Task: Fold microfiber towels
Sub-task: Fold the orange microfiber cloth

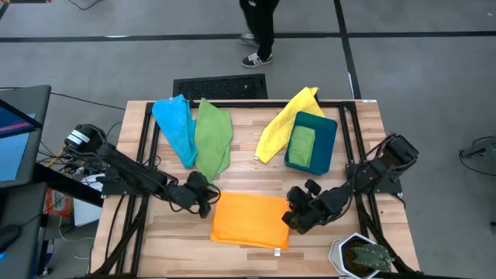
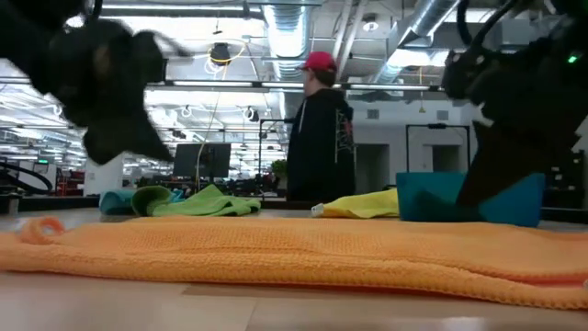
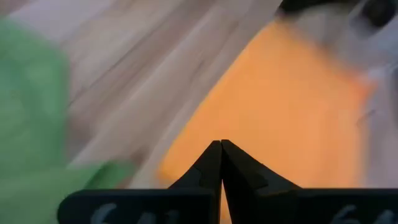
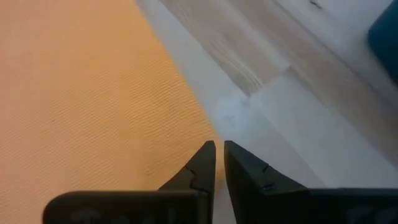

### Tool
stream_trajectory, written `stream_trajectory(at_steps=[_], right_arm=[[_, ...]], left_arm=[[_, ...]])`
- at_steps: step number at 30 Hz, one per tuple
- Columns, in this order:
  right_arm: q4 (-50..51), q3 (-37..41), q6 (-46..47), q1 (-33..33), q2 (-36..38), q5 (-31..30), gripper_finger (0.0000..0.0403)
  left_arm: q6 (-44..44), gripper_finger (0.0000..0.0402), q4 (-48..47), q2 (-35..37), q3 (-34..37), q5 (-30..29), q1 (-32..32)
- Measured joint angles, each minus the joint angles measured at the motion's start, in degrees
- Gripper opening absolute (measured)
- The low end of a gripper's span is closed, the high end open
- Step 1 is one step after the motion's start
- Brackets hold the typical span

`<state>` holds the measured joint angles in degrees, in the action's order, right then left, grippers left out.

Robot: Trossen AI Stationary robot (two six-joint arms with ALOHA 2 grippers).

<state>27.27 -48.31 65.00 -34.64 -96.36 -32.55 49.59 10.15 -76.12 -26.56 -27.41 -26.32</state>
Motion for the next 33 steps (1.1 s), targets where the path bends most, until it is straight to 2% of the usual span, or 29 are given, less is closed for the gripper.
stream_trajectory(at_steps=[3, 10, 13, 16, 19, 24, 28, 33], right_arm=[[-1.8, -0.1, -1.4, -1.5, 1.7, -0.6, 0.0058], [-6.3, -0.1, -1.8, -7.1, 2.6, -0.2, 0.0058], [-6.7, -0.1, 0.9, -8.6, 2.3, -0.4, 0.0058], [-7.0, -0.1, 2.8, -9.5, 2.3, -1.0, 0.0058], [-7.3, -0.1, 3.9, -9.6, 2.3, -2.2, 0.0058], [-8.7, -0.1, 4.1, -9.6, 2.3, -2.3, 0.0058], [-8.5, -0.1, 4.0, -9.6, 2.3, -2.3, 0.0058], [-8.0, -0.1, 3.5, -9.6, 2.3, -2.3, 0.0058]], left_arm=[[-1.7, 0.0000, 6.5, 0.0, -0.6, 2.9, -1.5], [2.2, 0.0000, 6.0, -6.4, -3.4, 9.2, -10.5], [4.2, 0.0000, -0.9, -8.8, -7.2, 9.2, -14.7], [6.2, 0.0000, -13.1, -11.8, -12.1, 7.3, -17.2], [5.6, 0.0000, -19.2, -15.8, -16.8, 5.3, -18.2], [1.3, 0.0000, -18.9, -21.0, -22.5, 4.3, -18.4], [1.9, 0.0000, -18.9, -21.5, -22.8, 4.8, -18.3], [0.1, 0.0000, -19.6, -23.2, -22.9, 8.4, -18.0]])
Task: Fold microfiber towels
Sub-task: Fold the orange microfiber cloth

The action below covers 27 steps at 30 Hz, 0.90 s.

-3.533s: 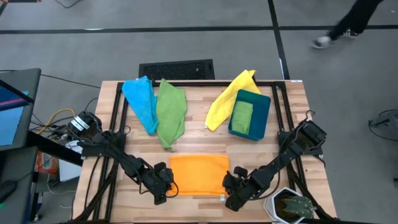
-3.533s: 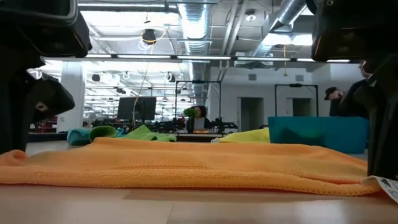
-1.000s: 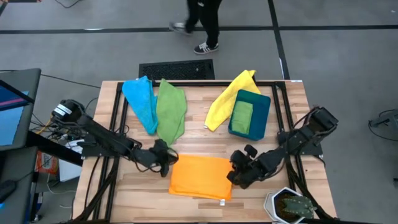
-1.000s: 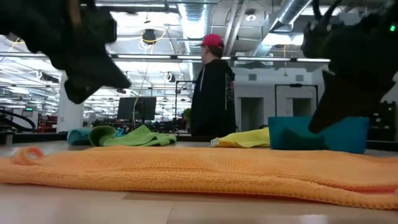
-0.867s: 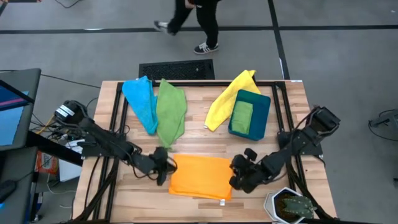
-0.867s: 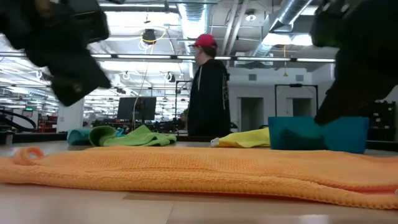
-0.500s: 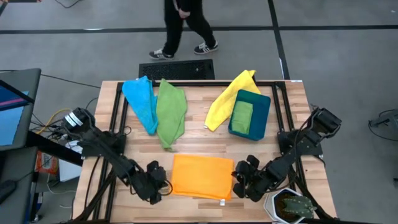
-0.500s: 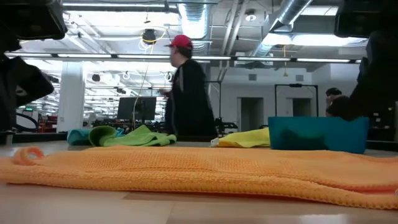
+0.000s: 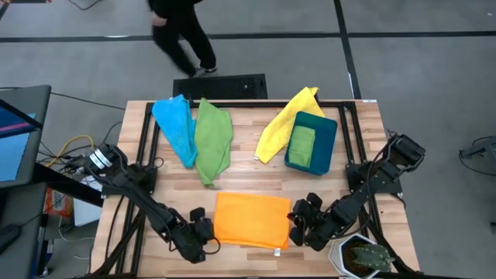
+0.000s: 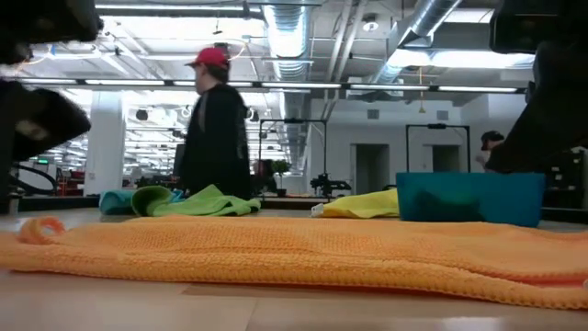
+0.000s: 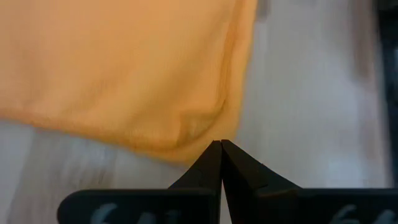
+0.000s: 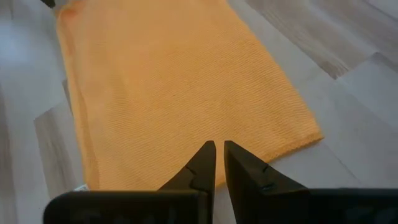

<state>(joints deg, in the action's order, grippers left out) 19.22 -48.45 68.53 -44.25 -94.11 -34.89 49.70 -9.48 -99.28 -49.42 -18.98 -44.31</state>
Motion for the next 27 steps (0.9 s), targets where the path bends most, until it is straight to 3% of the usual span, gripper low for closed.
stream_trajectory(at_steps=[8, 16, 23, 27], right_arm=[[0.0, 0.0, -0.4, 0.0, 0.0, 0.0, 0.0058], [-0.7, 0.0, -2.3, 4.8, 0.0, -0.1, 0.0058], [-12.7, 0.0, -19.1, 15.6, 0.0, 2.4, 0.0058], [-21.2, 0.0, -28.6, 23.1, 0.0, 6.8, 0.0058]], left_arm=[[-3.3, 0.0000, -2.2, -3.5, -0.4, 4.3, 2.7], [-10.4, 0.0000, -19.9, 0.2, -0.3, 5.5, 5.9], [-15.2, 0.0000, -35.1, 5.9, 0.6, 4.0, 11.1], [-15.3, 0.0000, -35.6, 8.9, 0.3, 3.3, 12.7]])
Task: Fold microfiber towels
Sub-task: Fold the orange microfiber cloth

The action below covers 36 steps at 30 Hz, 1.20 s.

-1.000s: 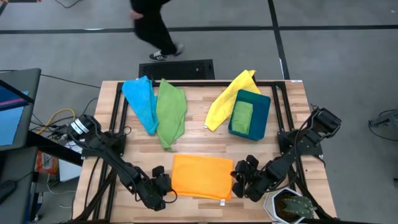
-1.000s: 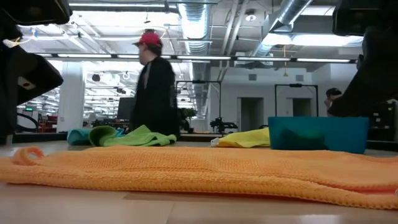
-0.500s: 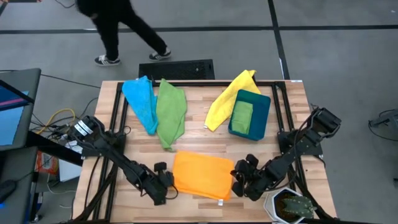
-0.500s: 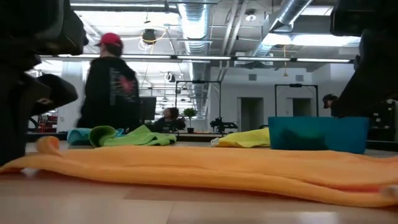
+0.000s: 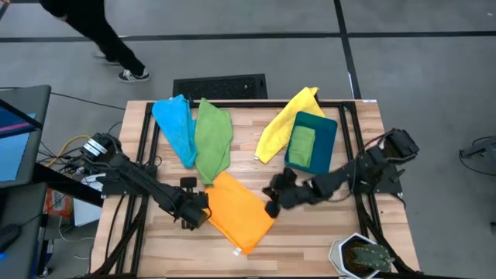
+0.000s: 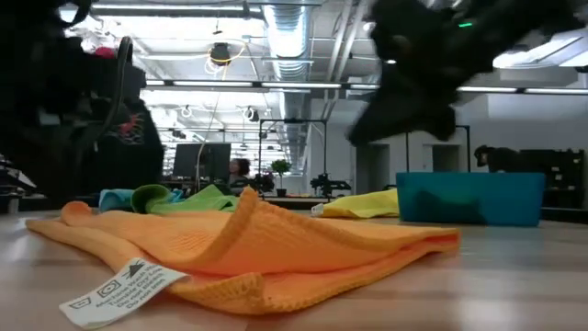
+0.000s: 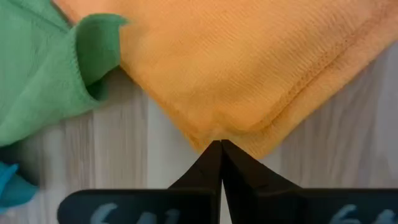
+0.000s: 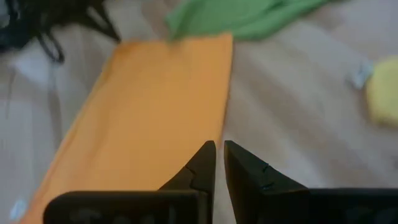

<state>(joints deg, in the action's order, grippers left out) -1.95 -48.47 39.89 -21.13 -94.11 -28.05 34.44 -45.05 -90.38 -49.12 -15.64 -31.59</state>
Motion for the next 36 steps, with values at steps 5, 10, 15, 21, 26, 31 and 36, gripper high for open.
stream_trajectory(at_steps=[5, 10, 15, 21, 26, 31, 36], right_arm=[[-3.3, 0.0, -3.8, 7.7, 0.0, 6.1, 0.0058], [-3.0, 0.0, -3.5, 9.1, 0.1, 10.7, 0.0058], [-3.0, 0.0, 0.1, 6.6, 1.9, 12.4, 0.0058], [-4.7, 0.0, 7.1, 0.5, 5.8, 10.8, 0.0058], [-4.4, 0.0, 9.6, -6.4, 7.5, 2.7, 0.0058], [-4.6, 0.0, 13.5, -11.0, 7.7, -1.2, 0.0058], [-5.0, 0.0, 16.3, -14.5, 7.7, -3.7, 0.0058]], left_arm=[[2.7, 0.0000, 0.3, 3.6, -0.4, -0.9, 0.0], [6.2, 0.0000, 4.9, 8.8, -4.3, -11.2, 0.0], [3.9, 0.0000, 8.6, 7.7, -3.0, -17.1, 6.2], [-4.2, 0.0000, 18.1, 2.4, 0.9, -9.0, 16.3], [-13.5, 0.0000, 25.4, -1.1, 1.1, -4.7, 21.0], [-15.1, 0.0000, 25.6, -6.9, 1.1, -2.0, 24.4], [-19.2, 0.0000, 31.5, -10.7, -0.6, 0.1, 26.2]])
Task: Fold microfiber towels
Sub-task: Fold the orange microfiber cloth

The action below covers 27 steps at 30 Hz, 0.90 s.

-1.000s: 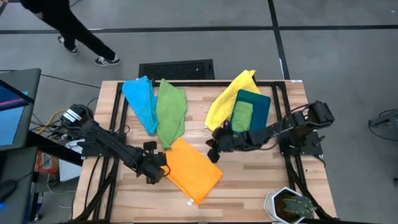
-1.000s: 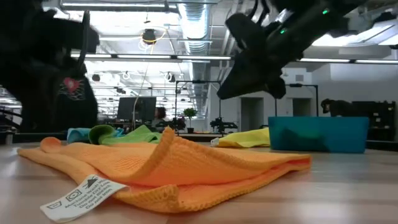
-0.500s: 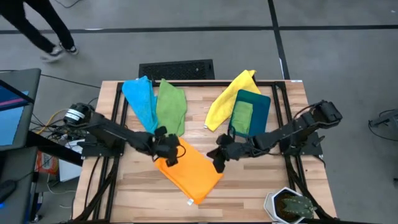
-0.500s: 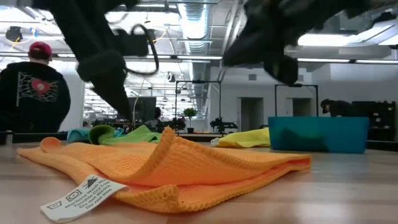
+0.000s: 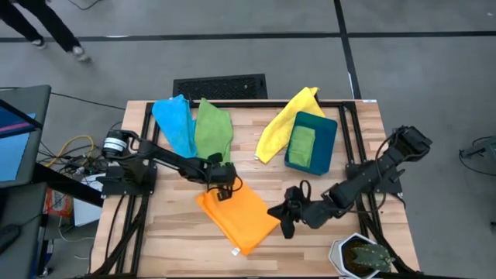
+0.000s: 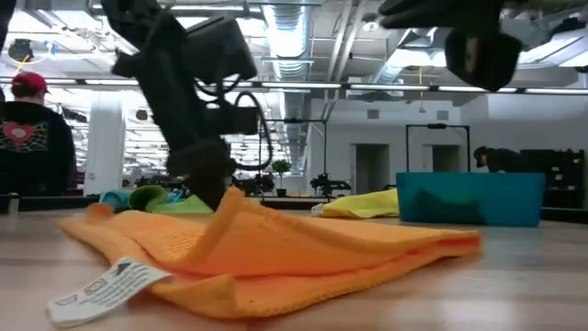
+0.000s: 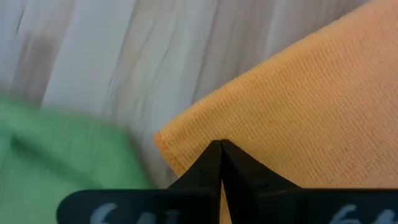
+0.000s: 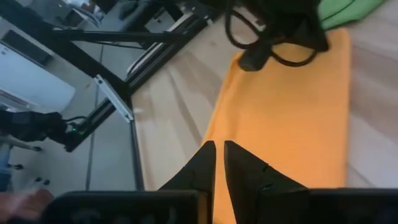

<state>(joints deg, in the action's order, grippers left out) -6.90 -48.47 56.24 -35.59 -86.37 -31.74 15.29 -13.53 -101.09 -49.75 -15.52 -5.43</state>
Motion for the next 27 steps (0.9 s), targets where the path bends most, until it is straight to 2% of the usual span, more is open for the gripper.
stream_trajectory(at_steps=[4, 6, 8, 11, 16, 19, 23, 27], right_arm=[[0.1, 0.0, 1.3, -1.7, 0.0, -1.9, 0.0058], [0.8, 0.0, 1.9, -2.2, 0.0, -2.8, 0.0058], [1.7, 0.0, 2.5, -2.6, 0.0, -3.2, 0.0058], [4.0, 0.0, 3.8, -2.8, 0.0, -3.1, 0.0058], [8.7, 0.0, 5.5, -3.3, -0.2, -3.1, 0.0058], [9.5, 0.0, 5.5, -3.4, -0.2, -3.0, 0.0058], [10.0, 0.0, 5.4, -3.4, -0.2, -3.0, 0.0058], [10.1, 0.0, 5.0, -3.4, -0.2, -3.5, 0.0058]], left_arm=[[-6.6, 0.0000, 4.2, -3.4, -3.9, 2.1, 1.4], [-9.8, 0.0000, 5.4, -5.7, -7.1, 5.9, 2.4], [-12.4, 0.0000, 4.8, -8.2, -11.3, 8.3, 3.0], [-14.1, 0.0000, 2.5, -9.9, -17.4, 8.4, 3.0], [-18.9, 0.0000, -0.9, -7.3, -25.3, 9.6, 2.5], [-17.0, 0.0000, -6.3, -3.1, -29.1, 9.6, 1.5], [-9.6, 0.0000, -12.9, 2.6, -26.6, 6.3, -3.0], [1.0, 0.0000, -15.2, 7.2, -17.8, 1.4, -9.6]])
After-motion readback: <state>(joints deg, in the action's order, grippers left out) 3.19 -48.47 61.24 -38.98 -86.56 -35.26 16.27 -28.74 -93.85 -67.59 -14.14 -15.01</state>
